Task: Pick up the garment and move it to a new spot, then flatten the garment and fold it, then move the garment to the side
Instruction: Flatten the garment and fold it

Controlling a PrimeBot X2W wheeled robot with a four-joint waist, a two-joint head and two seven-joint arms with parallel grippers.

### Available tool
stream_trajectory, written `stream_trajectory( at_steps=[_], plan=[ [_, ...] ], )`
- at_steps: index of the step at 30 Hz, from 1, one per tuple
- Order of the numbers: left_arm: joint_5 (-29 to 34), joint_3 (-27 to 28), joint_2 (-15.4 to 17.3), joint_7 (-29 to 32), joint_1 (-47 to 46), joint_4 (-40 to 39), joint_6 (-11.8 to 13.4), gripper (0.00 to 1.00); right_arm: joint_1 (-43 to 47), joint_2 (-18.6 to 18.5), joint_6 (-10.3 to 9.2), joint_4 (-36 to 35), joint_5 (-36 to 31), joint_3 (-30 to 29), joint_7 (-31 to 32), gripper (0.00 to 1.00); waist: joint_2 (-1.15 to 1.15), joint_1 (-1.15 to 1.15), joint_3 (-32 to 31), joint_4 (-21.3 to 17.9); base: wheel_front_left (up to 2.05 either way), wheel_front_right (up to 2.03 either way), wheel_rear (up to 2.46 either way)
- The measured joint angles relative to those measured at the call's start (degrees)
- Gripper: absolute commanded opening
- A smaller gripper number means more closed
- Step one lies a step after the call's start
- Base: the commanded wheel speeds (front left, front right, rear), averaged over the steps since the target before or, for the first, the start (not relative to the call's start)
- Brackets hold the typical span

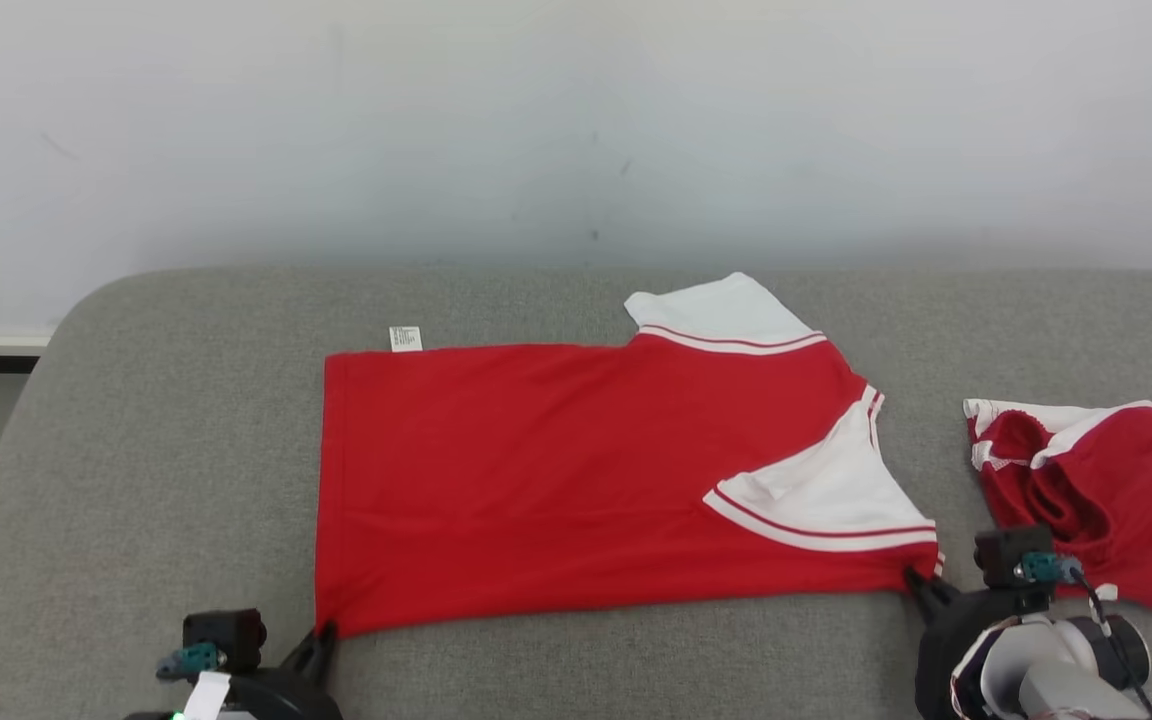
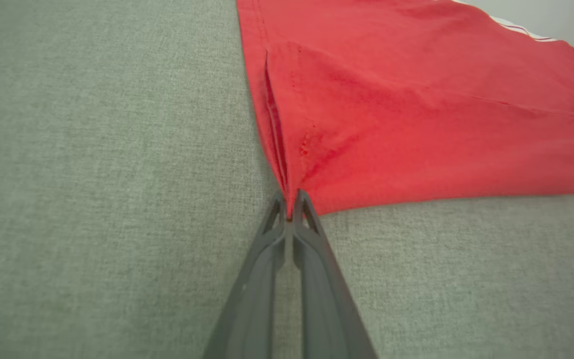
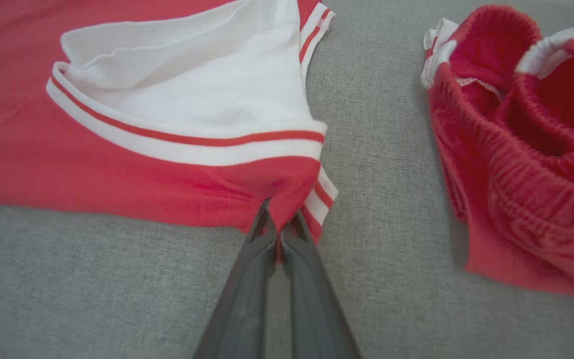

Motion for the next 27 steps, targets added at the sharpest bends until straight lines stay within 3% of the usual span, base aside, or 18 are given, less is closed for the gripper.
stream_trajectory(
  at_steps=[27],
  plan=[
    [-0.01, -1.11, 2.45, -0.79, 8.54, -0.46, -0.07, 0.00, 16.08, -1.15, 0.48, -10.44, 2.27, 1.60, -2.25, 0.00, 0.00, -0.01, -5.91, -1.11, 0.00, 0.00, 0.00]
  ],
)
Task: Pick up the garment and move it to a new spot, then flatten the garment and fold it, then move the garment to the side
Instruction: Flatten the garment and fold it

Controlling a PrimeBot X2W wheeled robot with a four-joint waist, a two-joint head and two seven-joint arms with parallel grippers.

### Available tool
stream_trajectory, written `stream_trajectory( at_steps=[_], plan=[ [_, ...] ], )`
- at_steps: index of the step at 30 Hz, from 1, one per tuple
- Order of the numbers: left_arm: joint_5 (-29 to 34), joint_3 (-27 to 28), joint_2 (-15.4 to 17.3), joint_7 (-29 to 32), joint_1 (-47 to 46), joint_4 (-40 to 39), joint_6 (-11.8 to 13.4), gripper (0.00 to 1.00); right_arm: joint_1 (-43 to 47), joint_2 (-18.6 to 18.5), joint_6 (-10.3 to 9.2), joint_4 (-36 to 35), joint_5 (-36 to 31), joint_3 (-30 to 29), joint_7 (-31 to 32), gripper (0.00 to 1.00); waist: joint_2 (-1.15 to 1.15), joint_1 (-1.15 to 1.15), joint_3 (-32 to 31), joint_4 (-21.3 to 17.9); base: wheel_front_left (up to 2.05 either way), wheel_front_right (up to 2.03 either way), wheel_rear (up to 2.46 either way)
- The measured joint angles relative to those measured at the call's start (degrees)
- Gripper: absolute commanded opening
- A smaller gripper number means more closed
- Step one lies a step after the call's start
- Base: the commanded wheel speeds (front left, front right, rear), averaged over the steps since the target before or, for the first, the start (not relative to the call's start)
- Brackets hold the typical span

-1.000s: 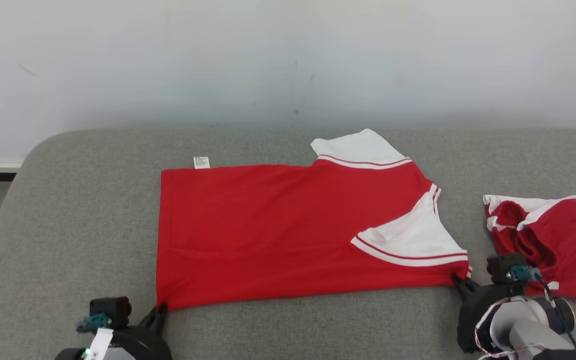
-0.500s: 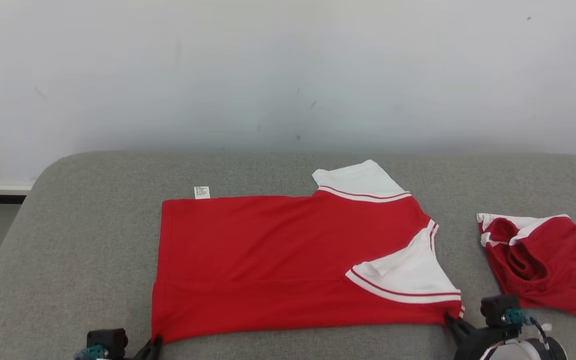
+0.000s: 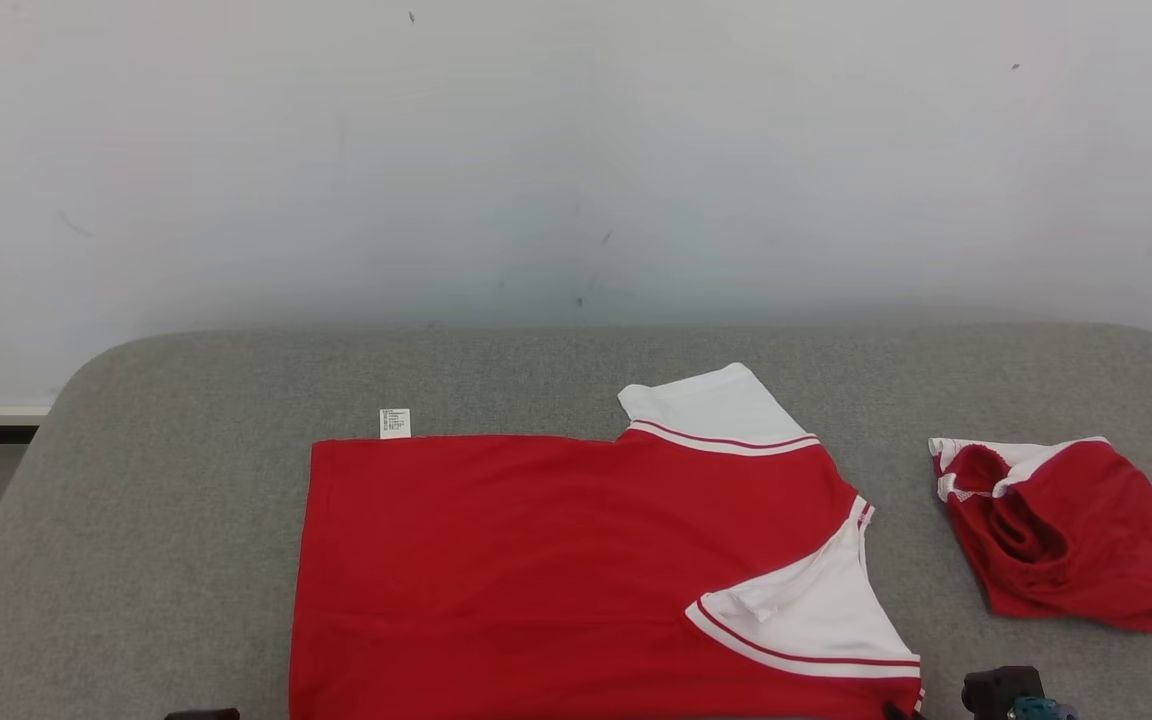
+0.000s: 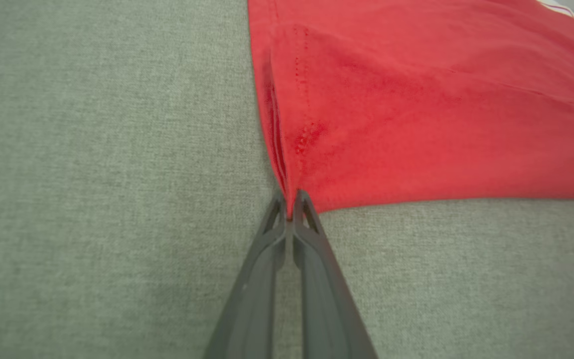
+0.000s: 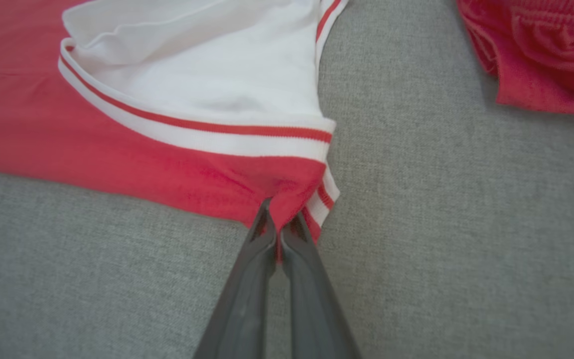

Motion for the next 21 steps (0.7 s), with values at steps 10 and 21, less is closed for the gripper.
stream_trajectory(
  at_steps=[10, 21],
  plan=[
    [-0.25, 0.03, 0.36, 1.68, 0.65, -0.81, 0.08, 0.00, 3.30, -0.79, -0.15, -4.66, 0.87, -0.46, 1.15, 0.00, 0.00, 0.00, -0.03, -0.21, 0.00, 0.00, 0.00],
    [-0.79, 0.42, 0.37, 2.77, 1.10, -1.94, 0.25, 0.83, 4.98, -2.04, -2.11, -9.31, 1.85, -1.68, 2.66, 1.00, 0.00, 0.01, 0.31, 0.27, 0.00, 0.00, 0.00]
  ],
)
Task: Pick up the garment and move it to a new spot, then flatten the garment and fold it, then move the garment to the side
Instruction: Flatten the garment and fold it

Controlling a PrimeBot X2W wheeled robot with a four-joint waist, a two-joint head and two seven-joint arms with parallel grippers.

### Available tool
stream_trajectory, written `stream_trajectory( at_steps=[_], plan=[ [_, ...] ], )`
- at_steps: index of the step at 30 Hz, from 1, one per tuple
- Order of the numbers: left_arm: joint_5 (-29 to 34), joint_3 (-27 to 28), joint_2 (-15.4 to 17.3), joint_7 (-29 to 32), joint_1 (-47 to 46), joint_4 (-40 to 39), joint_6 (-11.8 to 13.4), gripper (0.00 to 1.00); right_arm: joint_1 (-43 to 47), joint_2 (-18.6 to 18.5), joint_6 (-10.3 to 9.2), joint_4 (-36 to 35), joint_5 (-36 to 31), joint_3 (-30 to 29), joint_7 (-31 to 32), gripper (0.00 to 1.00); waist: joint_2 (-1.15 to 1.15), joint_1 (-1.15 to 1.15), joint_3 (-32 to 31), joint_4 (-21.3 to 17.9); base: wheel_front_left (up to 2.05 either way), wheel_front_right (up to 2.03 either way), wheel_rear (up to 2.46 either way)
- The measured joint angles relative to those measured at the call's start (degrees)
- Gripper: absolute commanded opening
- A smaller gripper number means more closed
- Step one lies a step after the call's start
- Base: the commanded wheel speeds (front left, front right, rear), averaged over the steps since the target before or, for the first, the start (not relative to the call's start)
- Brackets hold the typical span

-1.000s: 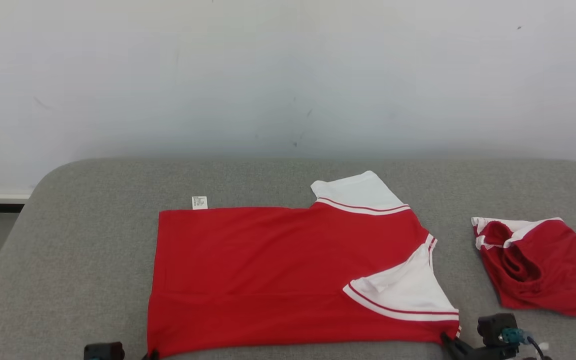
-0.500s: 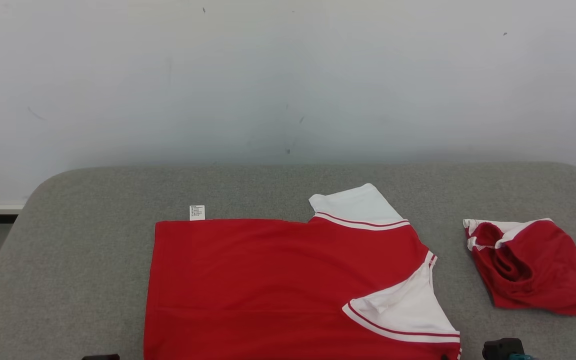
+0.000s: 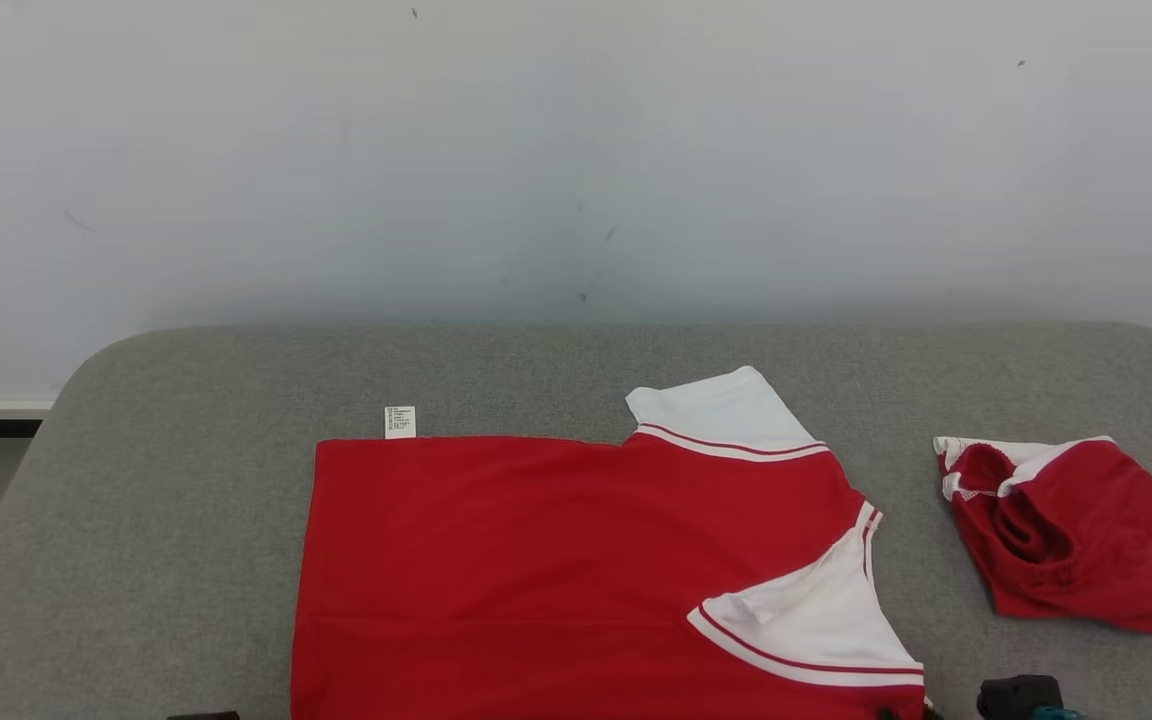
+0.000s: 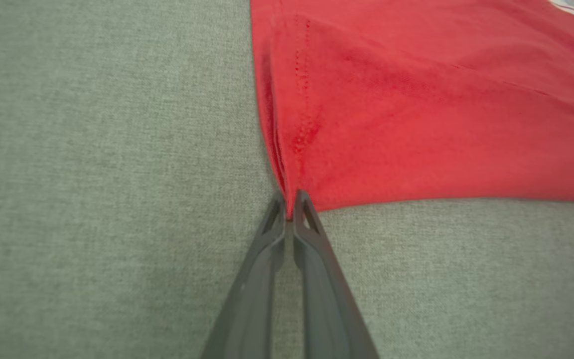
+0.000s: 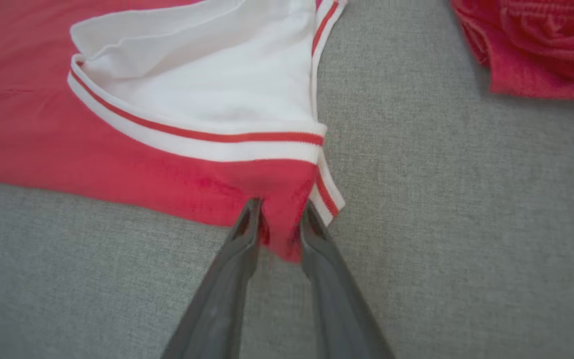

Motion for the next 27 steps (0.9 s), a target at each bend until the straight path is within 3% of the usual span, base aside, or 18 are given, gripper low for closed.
stream_trajectory(
  at_steps=[2, 13, 27],
  plan=[
    [-0.30, 0.09, 0.01, 0.00, 0.03, -0.25, 0.01, 1.00, 0.43, -0.62, -0.05, -1.12, 0.51, -0.60, 0.03, 1.00, 0.00, 0.00, 0.07, 0.12, 0.00, 0.00, 0.00],
    [-0.41, 0.60, 1.54, -1.08, 1.48, -3.92, 1.42, 1.00, 2.69, -2.92, -0.58, -9.15, 3.41, -3.69, 0.54, 1.00, 0.00, 0.00, 0.32, 0.57, 0.00, 0.00, 0.00],
    [0.87, 4.12, 4.66, -4.22, 2.73, -18.42, 6.78, 1.00, 4.54, -4.93, -5.00, -21.59, 3.53, -6.42, -0.67, 1.00, 0.00, 0.00, 0.35, 1.11, 0.00, 0.00, 0.00]
  ],
)
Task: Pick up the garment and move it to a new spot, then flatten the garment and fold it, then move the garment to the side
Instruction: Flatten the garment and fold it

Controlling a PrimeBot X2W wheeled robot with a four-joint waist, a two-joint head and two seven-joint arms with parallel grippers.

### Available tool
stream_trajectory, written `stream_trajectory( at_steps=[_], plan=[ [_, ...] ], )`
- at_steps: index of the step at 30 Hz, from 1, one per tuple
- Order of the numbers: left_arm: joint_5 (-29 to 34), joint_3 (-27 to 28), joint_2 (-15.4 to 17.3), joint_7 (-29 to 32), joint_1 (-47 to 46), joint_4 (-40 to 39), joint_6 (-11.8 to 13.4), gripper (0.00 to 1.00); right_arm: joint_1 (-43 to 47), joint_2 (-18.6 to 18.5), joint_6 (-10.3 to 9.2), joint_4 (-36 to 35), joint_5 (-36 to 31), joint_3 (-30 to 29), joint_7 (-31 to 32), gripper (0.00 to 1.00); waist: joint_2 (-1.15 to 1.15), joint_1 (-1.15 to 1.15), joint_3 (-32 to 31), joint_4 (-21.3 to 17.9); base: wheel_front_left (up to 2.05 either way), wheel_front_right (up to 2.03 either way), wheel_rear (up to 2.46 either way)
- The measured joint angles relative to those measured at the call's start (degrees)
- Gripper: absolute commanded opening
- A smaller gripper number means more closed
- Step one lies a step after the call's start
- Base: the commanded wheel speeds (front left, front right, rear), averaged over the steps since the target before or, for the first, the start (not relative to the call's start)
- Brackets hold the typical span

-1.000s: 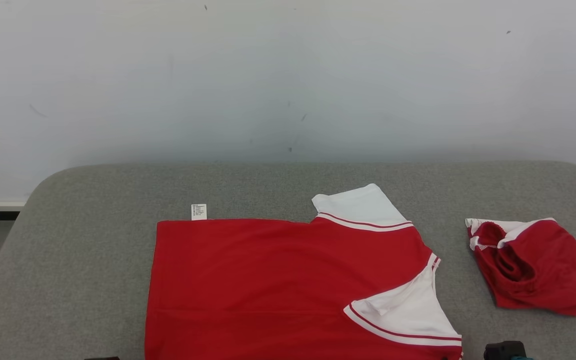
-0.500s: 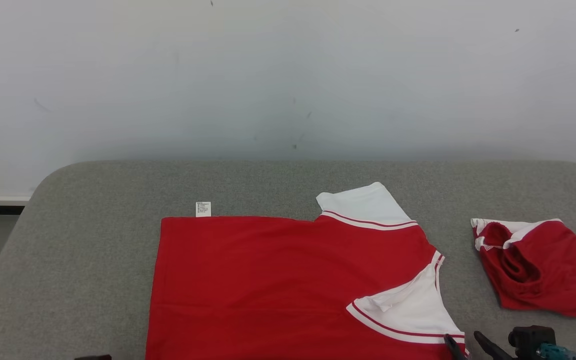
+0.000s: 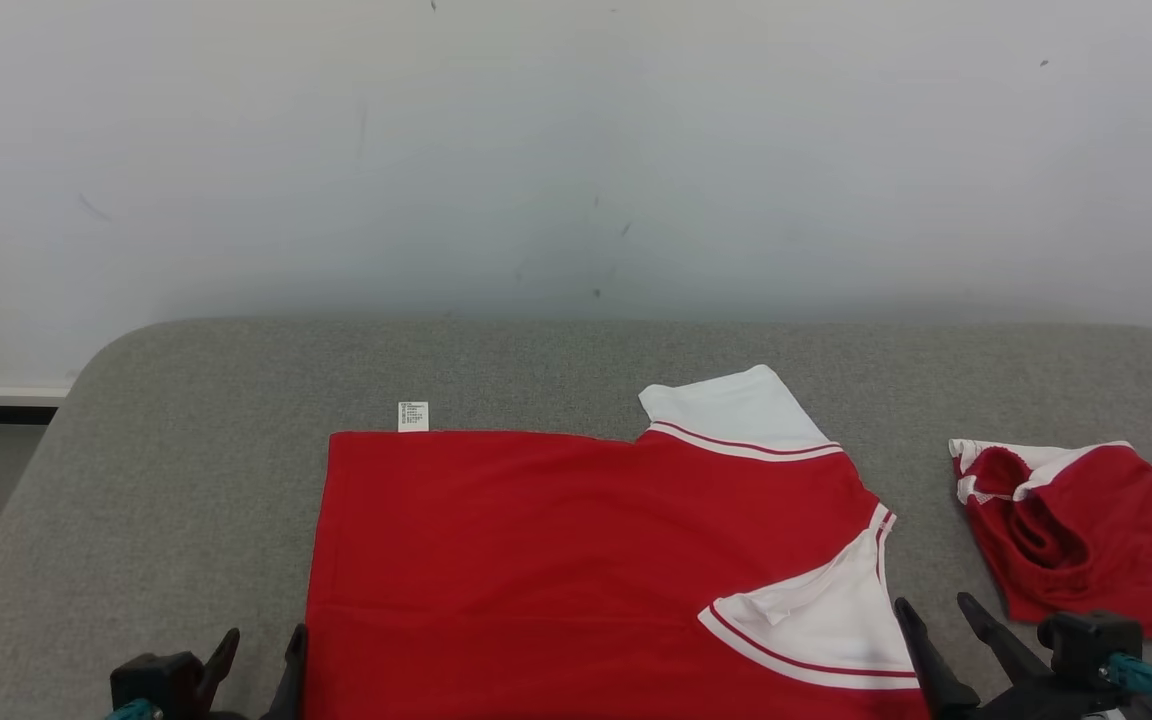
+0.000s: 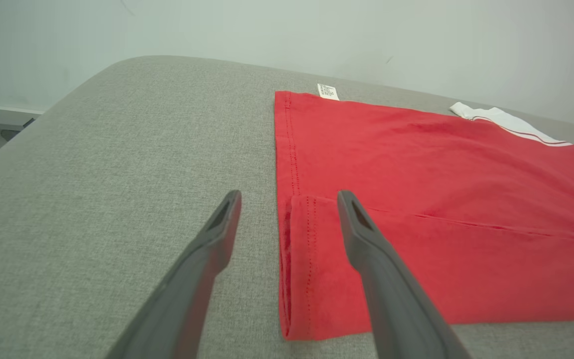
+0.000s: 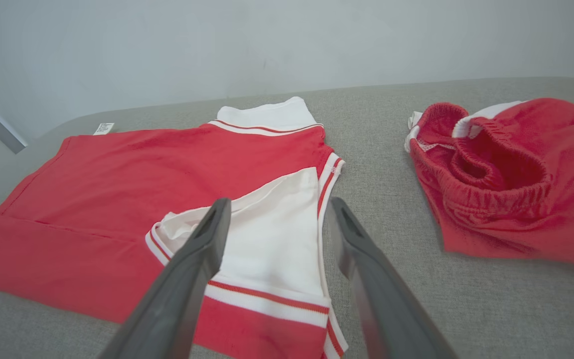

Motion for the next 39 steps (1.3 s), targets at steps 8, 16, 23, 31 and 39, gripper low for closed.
stream_trajectory(
  at_steps=[8, 16, 23, 31, 39],
  plan=[
    [1.93, 0.96, 1.23, -0.25, 1.41, -6.65, 2.15, 1.00, 0.85, -0.20, -2.04, -4.26, -0.75, 0.10, 0.63, 1.00, 0.00, 0.00, 0.37, 0.22, 0.00, 0.00, 0.00],
    [2.85, 0.71, 2.52, 0.38, -6.25, -7.82, 0.29, 1.00, -6.77, -0.36, -2.12, -5.17, -1.96, 1.05, 3.93, 1.00, 0.00, 0.00, 2.31, 0.04, 0.00, 0.00, 0.00],
    [2.86, 0.44, 3.36, 4.39, -14.57, -4.70, -2.52, 1.00, -19.25, -0.42, -2.12, -1.76, -4.17, 2.43, 8.78, 1.00, 0.00, 0.00, 5.69, -0.34, 0.00, 0.00, 0.00],
    [2.46, 0.55, 2.50, 9.26, -26.10, 1.70, -4.53, 1.00, -31.26, -0.13, -2.02, 2.89, -6.12, 3.96, 12.77, 1.00, 0.01, 0.01, 12.33, -0.72, 0.00, 0.00, 0.00],
    [1.54, 0.90, 0.96, 12.23, -33.39, 8.10, -6.04, 1.00, -38.35, 0.66, -1.69, 6.14, -7.65, 4.63, 13.83, 1.00, 0.00, 0.02, 18.77, -1.16, 0.00, 0.00, 0.00]
  ],
)
